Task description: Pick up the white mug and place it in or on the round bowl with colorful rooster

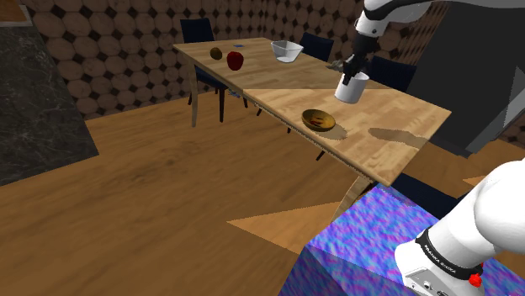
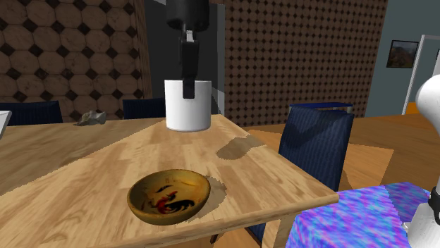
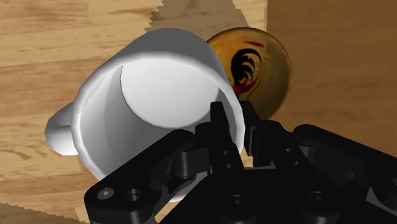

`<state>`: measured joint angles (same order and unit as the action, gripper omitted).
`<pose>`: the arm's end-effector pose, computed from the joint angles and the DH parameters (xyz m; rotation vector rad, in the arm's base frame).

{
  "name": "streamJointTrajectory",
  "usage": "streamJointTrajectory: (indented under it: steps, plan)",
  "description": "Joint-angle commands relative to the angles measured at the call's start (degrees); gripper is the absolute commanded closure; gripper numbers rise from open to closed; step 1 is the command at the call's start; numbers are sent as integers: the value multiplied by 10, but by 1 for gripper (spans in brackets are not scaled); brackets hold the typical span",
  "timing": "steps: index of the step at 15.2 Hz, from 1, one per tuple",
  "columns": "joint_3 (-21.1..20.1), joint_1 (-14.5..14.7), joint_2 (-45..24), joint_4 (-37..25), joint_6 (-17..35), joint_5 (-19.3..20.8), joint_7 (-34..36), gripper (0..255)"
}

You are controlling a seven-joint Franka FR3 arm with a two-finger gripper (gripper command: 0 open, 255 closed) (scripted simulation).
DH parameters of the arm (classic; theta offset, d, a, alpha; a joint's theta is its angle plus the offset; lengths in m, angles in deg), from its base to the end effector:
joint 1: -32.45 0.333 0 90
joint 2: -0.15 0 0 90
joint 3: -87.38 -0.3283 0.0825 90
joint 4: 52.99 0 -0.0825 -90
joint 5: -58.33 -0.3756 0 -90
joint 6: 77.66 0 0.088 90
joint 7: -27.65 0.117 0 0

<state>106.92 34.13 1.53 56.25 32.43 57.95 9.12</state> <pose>0.5233 -0.1695 0.5123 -3.1390 -0.0149 -0.0630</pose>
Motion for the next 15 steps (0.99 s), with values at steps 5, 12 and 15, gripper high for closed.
streamJointTrajectory:
  steps: [5, 12, 15]
  plan:
    - [-35, 35, -42, -65, -24, -10, 68, 255]
    - [-39, 38, -54, -35, 18, -14, 73, 255]
    - [-39, 38, -59, -17, 40, -15, 72, 255]
